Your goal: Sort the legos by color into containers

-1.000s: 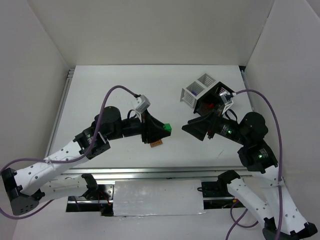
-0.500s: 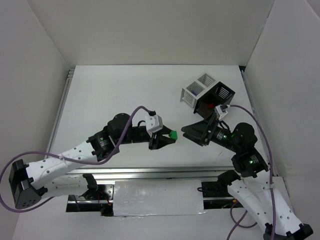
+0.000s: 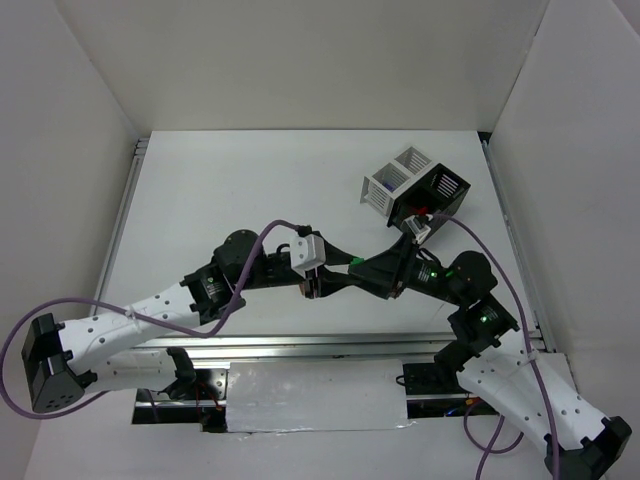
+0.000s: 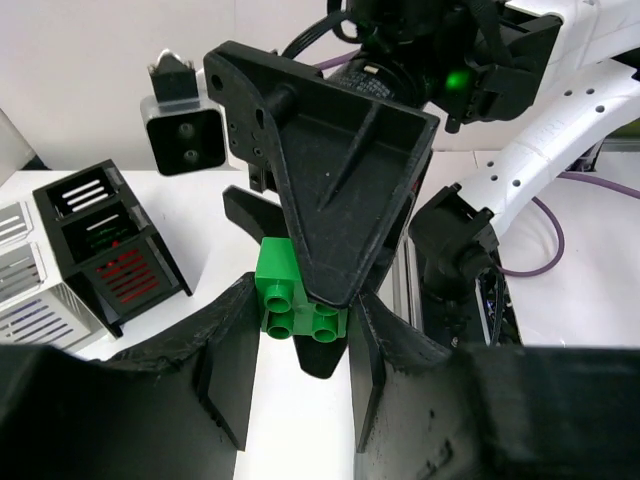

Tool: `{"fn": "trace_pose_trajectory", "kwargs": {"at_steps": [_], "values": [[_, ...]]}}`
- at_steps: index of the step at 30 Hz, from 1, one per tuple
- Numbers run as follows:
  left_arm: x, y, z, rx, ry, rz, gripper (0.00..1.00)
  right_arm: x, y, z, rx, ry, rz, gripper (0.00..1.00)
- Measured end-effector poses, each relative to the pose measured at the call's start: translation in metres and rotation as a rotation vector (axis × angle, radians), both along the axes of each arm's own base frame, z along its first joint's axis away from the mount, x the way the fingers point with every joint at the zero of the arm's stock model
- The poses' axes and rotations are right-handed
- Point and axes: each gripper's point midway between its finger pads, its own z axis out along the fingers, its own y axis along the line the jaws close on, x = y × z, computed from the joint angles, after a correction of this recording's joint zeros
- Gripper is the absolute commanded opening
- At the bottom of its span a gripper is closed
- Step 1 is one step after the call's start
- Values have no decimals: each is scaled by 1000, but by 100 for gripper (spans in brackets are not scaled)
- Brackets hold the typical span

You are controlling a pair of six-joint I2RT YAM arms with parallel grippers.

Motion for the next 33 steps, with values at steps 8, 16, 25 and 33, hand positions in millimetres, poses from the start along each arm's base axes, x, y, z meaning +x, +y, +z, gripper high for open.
{"fn": "trace_pose_trajectory", "kwargs": {"at_steps": [8, 16, 25, 33], "values": [[0, -2, -6, 7, 6, -1, 15, 1, 2, 8, 57, 2, -5, 0], [16, 2, -12, 19, 56, 96, 99, 23, 4, -13, -39, -19, -79, 0], [82, 54, -55, 141, 266, 616, 100, 150, -89, -63, -520, -3, -675, 0], [128, 136, -93, 193, 524, 1074, 100, 271, -210, -54, -968, 86, -1072, 3]]}}
